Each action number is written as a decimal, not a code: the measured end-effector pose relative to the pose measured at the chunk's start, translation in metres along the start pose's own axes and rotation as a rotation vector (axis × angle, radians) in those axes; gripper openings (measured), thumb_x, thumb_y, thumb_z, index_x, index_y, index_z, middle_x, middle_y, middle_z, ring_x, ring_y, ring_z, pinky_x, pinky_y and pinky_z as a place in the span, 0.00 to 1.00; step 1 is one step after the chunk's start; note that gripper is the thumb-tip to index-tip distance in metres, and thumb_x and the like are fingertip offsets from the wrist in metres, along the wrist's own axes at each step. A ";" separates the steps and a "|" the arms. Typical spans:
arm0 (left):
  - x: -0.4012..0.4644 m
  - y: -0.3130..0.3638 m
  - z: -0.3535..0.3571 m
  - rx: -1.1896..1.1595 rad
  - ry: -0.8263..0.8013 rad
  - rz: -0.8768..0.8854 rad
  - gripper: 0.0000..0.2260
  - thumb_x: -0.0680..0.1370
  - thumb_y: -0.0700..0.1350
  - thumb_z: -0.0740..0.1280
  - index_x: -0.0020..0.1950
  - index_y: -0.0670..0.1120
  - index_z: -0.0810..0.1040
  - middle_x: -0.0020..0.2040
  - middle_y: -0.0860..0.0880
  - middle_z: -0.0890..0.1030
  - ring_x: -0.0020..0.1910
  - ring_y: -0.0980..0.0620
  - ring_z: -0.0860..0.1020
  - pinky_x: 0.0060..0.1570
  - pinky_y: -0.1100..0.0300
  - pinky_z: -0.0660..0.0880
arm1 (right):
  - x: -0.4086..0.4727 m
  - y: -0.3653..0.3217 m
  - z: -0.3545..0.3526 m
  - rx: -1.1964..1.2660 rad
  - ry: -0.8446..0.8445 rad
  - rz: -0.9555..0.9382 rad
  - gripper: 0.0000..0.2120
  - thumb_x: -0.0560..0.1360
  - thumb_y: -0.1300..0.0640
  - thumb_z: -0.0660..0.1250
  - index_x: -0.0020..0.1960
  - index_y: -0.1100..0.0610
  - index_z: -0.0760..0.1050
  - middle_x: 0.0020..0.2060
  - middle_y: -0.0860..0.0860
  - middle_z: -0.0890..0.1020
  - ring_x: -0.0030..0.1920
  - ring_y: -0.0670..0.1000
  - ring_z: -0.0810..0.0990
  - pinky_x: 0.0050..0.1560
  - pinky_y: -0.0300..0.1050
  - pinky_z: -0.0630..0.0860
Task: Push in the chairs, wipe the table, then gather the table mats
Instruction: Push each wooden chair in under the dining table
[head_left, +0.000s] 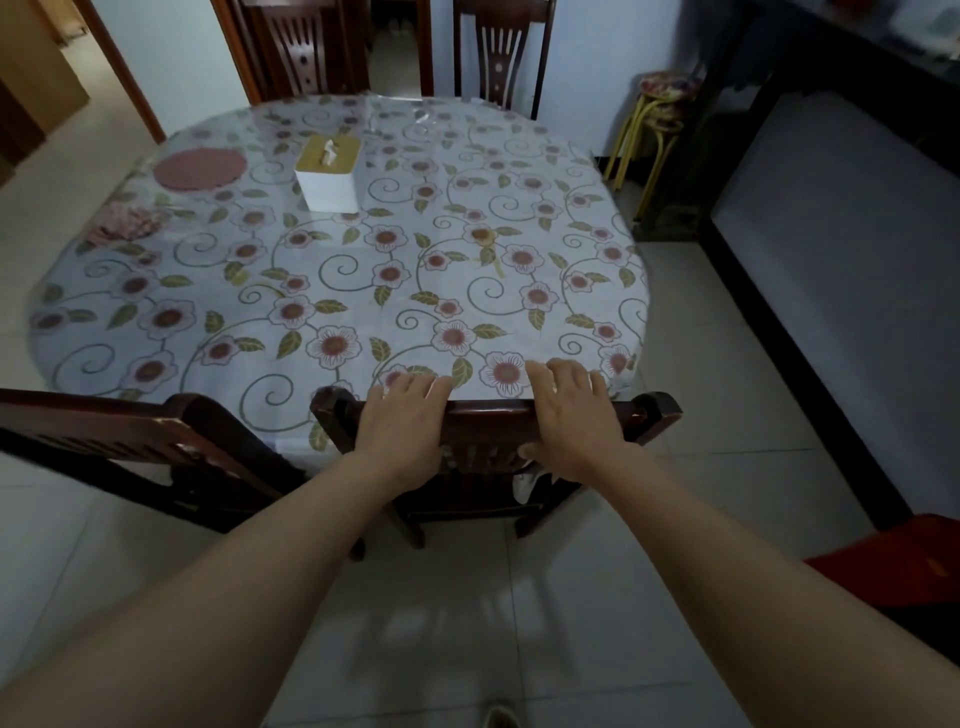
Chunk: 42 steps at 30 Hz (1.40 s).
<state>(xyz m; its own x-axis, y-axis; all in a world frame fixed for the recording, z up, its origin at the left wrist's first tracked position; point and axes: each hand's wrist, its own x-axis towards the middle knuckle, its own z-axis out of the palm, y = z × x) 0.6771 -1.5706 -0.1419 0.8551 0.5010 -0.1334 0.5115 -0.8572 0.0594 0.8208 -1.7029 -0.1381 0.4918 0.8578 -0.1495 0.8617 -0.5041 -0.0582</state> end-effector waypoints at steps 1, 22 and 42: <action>-0.005 0.001 -0.006 0.000 -0.010 0.004 0.35 0.72 0.50 0.68 0.74 0.49 0.54 0.74 0.48 0.60 0.73 0.46 0.57 0.67 0.46 0.59 | -0.006 -0.002 -0.005 0.019 -0.010 0.000 0.44 0.70 0.43 0.71 0.75 0.54 0.48 0.73 0.58 0.56 0.74 0.59 0.51 0.74 0.59 0.50; -0.020 0.043 -0.076 -0.108 -0.076 0.113 0.35 0.76 0.62 0.59 0.76 0.52 0.45 0.78 0.49 0.47 0.76 0.45 0.44 0.72 0.40 0.48 | -0.087 0.018 -0.070 0.024 0.026 0.174 0.44 0.74 0.42 0.66 0.77 0.52 0.43 0.77 0.56 0.45 0.76 0.58 0.43 0.74 0.56 0.44; 0.195 0.299 -0.108 -0.118 0.003 0.077 0.36 0.76 0.61 0.60 0.77 0.51 0.45 0.78 0.48 0.50 0.76 0.45 0.50 0.71 0.42 0.52 | -0.030 0.348 -0.119 0.051 0.074 0.216 0.42 0.74 0.45 0.67 0.77 0.52 0.44 0.77 0.56 0.46 0.76 0.57 0.46 0.74 0.54 0.47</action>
<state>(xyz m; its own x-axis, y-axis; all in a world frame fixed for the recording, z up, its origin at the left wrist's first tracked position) 1.0058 -1.7163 -0.0436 0.8923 0.4348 -0.1210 0.4507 -0.8732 0.1856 1.1206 -1.8923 -0.0360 0.6734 0.7336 -0.0914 0.7290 -0.6795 -0.0830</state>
